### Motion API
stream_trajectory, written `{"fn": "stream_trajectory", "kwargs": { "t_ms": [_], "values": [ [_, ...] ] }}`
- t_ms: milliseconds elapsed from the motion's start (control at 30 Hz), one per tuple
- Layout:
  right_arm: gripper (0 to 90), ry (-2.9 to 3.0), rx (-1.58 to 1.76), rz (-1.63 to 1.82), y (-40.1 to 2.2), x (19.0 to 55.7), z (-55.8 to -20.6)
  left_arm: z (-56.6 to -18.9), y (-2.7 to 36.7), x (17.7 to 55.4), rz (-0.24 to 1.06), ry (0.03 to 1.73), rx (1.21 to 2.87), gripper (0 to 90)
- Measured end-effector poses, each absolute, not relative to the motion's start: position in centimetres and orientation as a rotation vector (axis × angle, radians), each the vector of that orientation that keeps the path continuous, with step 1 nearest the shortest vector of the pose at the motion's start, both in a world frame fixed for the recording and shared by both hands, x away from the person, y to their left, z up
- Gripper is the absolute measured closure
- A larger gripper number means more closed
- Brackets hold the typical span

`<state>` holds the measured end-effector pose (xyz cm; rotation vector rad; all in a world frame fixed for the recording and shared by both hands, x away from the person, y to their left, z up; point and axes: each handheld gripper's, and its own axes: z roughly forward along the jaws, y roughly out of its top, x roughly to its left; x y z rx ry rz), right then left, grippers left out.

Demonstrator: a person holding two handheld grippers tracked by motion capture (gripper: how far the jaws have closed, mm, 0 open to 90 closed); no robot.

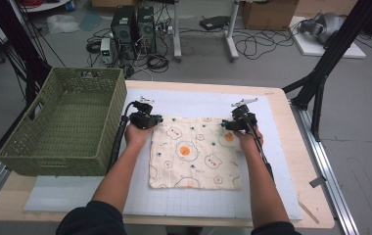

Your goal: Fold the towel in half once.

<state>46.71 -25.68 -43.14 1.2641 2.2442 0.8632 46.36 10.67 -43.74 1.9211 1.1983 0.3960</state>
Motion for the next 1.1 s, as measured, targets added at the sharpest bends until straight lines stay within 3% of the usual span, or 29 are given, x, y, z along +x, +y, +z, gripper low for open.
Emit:
{"fn": "stream_trajectory", "kwargs": {
  "t_ms": [100,200,400,1100],
  "values": [
    [59.0,2.258,1.285,0.837,-25.2,47.2,-43.8,-43.4,11.0,46.2,0.395,1.202,1.906,85.0],
    [85.1,2.265,1.247,0.812,-24.6,47.0,-43.7,-43.2,11.1,46.1,0.393,1.213,1.928,85.4],
    [86.5,2.148,1.229,0.894,-24.9,46.4,-42.1,-41.1,11.7,45.9,0.486,1.196,1.745,85.7],
    [86.3,2.148,1.046,1.041,-27.0,38.3,-39.9,-39.3,12.0,39.4,0.464,0.978,1.785,85.4]
  ]
}}
